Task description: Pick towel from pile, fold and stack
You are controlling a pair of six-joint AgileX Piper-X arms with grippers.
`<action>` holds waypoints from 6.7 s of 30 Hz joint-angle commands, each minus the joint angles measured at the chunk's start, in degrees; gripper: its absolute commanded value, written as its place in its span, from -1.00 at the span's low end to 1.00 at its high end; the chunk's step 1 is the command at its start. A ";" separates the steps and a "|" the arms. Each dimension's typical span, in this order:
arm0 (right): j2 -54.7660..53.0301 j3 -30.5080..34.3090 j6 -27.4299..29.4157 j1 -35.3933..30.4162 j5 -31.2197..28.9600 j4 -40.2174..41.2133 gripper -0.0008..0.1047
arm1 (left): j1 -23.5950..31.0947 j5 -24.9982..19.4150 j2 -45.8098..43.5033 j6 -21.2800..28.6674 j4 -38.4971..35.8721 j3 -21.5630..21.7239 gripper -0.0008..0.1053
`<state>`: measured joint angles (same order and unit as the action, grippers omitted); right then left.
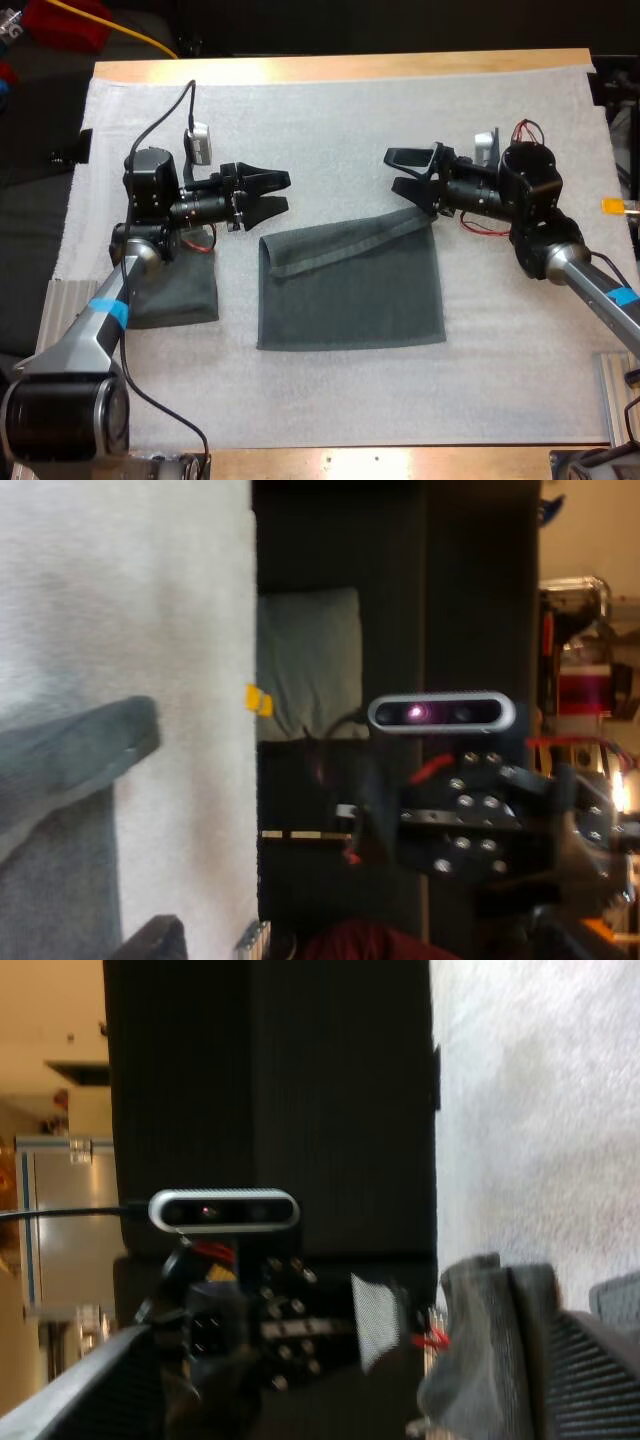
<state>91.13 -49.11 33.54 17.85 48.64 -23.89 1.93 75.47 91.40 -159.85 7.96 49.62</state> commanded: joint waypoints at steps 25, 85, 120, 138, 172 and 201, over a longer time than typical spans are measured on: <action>-17.73 -0.27 27.48 -0.32 -0.76 30.68 0.32 | -4.70 0.39 -22.14 7.81 -4.47 0.26 0.02; -19.94 -0.27 52.43 30.33 -51.19 58.05 -0.97 | -26.71 -70.15 -38.56 57.35 -67.56 0.26 0.03; 10.65 -16.12 51.60 19.64 -37.02 57.15 -0.97 | -26.71 -69.19 -38.56 57.35 -67.56 0.26 0.03; 18.11 -19.42 51.51 19.64 -38.00 56.40 -0.97 | -26.71 -69.19 -38.56 57.35 -67.83 0.26 0.03; 23.83 -27.97 47.60 18.71 -43.66 49.51 -0.97 | -26.71 -69.19 -38.56 57.35 -68.09 0.26 0.03; 28.31 -33.08 39.29 17.66 -43.44 37.25 -0.97 | -26.71 -69.19 -38.56 57.35 -68.09 0.26 0.03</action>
<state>119.21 -81.56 73.28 35.74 5.08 14.59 -24.56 6.18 52.94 -102.88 -59.86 49.53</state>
